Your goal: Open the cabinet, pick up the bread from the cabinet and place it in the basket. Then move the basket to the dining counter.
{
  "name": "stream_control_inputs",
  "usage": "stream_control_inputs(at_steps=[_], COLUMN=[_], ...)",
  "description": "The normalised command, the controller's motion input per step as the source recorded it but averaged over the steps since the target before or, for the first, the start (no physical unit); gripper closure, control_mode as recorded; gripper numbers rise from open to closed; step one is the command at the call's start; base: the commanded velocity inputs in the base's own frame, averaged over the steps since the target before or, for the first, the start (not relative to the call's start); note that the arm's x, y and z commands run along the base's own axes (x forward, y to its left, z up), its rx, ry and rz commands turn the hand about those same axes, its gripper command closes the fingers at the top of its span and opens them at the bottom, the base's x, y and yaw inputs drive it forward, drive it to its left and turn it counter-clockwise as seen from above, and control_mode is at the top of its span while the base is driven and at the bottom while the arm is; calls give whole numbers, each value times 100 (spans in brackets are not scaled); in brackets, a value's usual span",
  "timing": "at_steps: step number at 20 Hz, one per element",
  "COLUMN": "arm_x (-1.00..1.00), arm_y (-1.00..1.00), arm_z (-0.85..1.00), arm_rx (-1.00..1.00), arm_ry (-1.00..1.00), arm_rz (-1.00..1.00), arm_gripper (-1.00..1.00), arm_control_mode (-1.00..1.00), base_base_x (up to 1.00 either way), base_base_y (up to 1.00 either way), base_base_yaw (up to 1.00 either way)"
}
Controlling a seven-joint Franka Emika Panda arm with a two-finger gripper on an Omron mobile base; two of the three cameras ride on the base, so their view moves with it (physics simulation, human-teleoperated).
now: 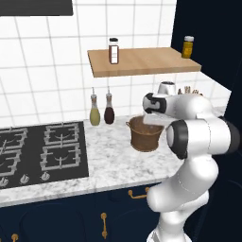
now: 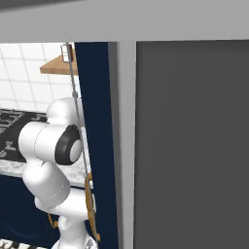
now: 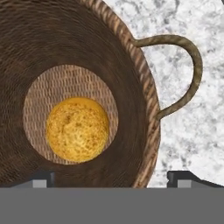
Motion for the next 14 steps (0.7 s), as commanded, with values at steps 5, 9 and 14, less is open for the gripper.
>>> stream_control_inputs(at_steps=[5, 9, 14], arm_x=[0, 0, 0], arm_y=[0, 0, 0], arm_z=[-26, -23, -20], arm_rx=[0, 0, 0], arm_ry=[-5, -7, -7], arm_rz=[0, 0, 0], arm_gripper=[-100, -100, 100], arm_control_mode=[-100, -100, -100], base_base_x=[0, 0, 0], base_base_y=[0, 0, 0], base_base_yaw=[0, 0, 0])
